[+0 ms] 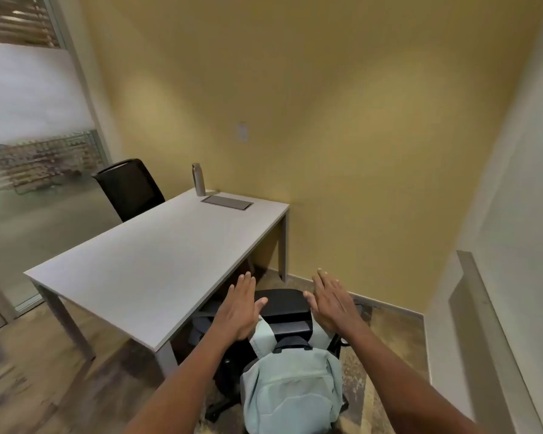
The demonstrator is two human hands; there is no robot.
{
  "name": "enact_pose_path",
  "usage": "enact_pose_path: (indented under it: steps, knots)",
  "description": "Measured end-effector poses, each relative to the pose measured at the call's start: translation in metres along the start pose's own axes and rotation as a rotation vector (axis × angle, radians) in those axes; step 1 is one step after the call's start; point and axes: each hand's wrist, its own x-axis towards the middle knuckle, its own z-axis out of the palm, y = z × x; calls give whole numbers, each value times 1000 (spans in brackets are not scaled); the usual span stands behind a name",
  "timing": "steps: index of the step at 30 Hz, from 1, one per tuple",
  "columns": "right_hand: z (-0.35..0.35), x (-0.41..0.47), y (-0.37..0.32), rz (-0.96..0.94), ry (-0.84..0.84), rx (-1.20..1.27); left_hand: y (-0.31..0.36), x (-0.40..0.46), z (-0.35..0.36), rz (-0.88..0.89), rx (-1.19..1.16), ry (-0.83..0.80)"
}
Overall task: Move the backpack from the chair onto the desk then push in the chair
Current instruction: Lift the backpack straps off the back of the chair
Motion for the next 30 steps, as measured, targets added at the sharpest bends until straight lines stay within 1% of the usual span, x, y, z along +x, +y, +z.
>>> enact_pose_path:
  steps: [2,4,6,9,12,17,19,22,24,28,30]
  knots:
    - [7,0,2,21,-28,4,-1,2,5,-34,1,-49]
    - [16,-2,5,58,-93,-2,0,1,9,-94,14,-103]
    - [23,0,8,93,-139,-20,2,-3,9,-130,49,-120]
    - [28,3,11,88,-114,-61,4,-4,6,-126,146,-121]
    - [29,4,11,98,-100,-41,0,0,12,-193,140,-89]
    - [35,5,12,91,-84,-57,10,-2,12,-201,229,-117]
    - [35,5,12,98,-102,-84,10,-2,13,-218,172,-108]
    - [30,5,6,170,-182,-132,5,-3,20,-244,58,-75]
    - [26,6,0,219,-221,-173,3,-4,24,-244,75,-46]
    - [18,9,-18,327,-205,-240,-5,-2,35,-245,75,-6]
    - [13,11,-26,381,-170,-223,-6,-5,36,-237,74,-3]
